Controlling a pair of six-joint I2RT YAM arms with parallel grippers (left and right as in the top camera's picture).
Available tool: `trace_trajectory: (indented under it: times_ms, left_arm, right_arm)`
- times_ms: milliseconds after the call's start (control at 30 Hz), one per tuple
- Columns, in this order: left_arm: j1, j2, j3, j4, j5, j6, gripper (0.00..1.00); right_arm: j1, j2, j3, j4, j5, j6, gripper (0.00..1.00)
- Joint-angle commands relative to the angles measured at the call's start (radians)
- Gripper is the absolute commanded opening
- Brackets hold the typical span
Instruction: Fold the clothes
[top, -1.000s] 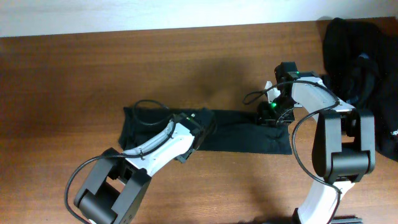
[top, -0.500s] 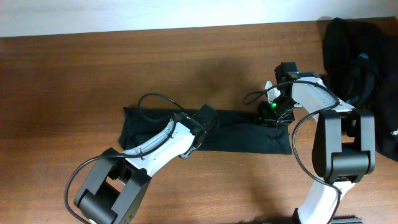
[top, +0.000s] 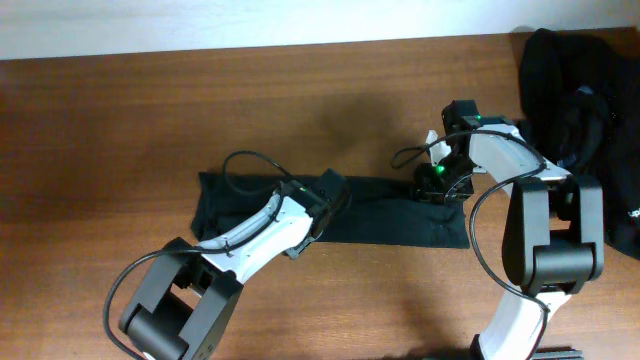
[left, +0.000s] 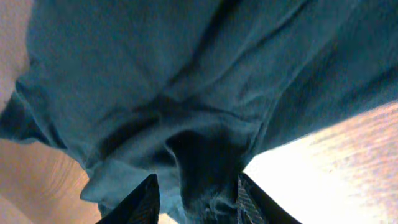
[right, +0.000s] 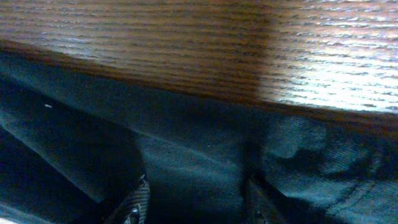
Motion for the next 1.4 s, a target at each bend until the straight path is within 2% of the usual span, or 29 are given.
trace_trajectory:
  times_ms: [0, 167, 733, 800, 867, 967, 1200, 1367]
  left_arm:
    - [0.007, -0.008, 0.013, -0.019, -0.007, -0.017, 0.40]
    - [0.007, -0.008, -0.001, -0.037, -0.006, -0.077, 0.37]
    - [0.007, -0.008, -0.010, -0.053, 0.054, -0.106, 0.36]
    - [0.007, -0.008, -0.010, -0.053, 0.054, -0.105, 0.29]
    - [0.007, -0.008, -0.010, -0.053, 0.053, -0.105, 0.13]
    - [0.007, -0.008, -0.010, -0.053, 0.053, -0.105, 0.01]
    - [0.007, -0.009, -0.008, -0.053, -0.086, -0.101, 0.01]
    - [0.008, -0.009, 0.002, -0.024, -0.097, -0.072, 0.01]
  right_arm:
    - [-0.001, 0.011, -0.030, 0.005, 0.040, -0.006, 0.56]
    - [-0.001, 0.011, -0.030, 0.005, 0.040, -0.006, 0.56]
    - [-0.001, 0.011, -0.030, 0.011, 0.040, -0.006, 0.56]
    - [-0.001, 0.011, -0.030, 0.011, 0.040, -0.006, 0.56]
    - [-0.001, 0.011, -0.030, 0.011, 0.040, -0.006, 0.56]
    - [-0.001, 0.011, -0.030, 0.011, 0.040, -0.006, 0.56]
    - [-0.001, 0.011, -0.030, 0.012, 0.040, -0.006, 0.56]
    - [-0.001, 0.011, -0.030, 0.012, 0.039, -0.005, 0.56]
